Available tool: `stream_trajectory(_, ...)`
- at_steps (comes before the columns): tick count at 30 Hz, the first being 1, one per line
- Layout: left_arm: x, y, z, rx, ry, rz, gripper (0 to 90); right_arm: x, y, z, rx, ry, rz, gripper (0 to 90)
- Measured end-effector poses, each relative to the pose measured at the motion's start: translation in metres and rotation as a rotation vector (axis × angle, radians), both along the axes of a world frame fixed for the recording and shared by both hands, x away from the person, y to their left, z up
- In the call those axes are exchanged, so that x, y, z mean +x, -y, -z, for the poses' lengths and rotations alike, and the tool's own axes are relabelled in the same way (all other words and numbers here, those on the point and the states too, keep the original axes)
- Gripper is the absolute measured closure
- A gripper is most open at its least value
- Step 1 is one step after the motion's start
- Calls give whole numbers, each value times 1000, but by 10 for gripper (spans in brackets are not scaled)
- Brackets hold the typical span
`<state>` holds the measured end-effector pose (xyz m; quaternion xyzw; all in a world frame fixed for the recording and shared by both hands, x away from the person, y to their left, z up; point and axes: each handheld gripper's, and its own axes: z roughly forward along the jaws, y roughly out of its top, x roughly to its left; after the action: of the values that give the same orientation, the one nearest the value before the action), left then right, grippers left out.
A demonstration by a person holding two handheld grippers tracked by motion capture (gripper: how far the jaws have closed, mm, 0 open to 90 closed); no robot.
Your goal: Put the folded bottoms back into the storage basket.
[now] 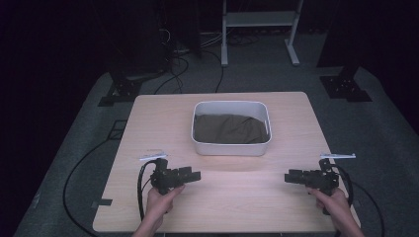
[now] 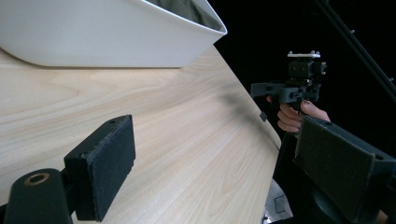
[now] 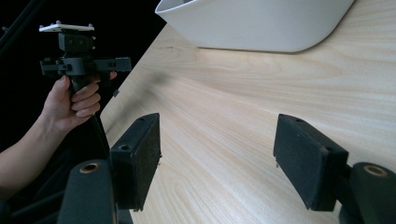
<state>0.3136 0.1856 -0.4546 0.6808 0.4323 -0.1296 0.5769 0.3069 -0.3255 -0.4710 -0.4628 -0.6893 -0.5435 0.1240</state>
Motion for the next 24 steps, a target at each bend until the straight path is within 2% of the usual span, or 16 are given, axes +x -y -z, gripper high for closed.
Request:
stream_trajectory(17,-16,-17,5,13,3,-25,113,-12,4,4,-8,0,-4,307)
stream_trajectory(19,-20,-21,7,0,0,-39,112,-14,6,5,7,-2,2,306)
stream_trajectory(24,-26,-25,10,-15,-2,-52,111,-19,6,4,8,-3,-3,305)
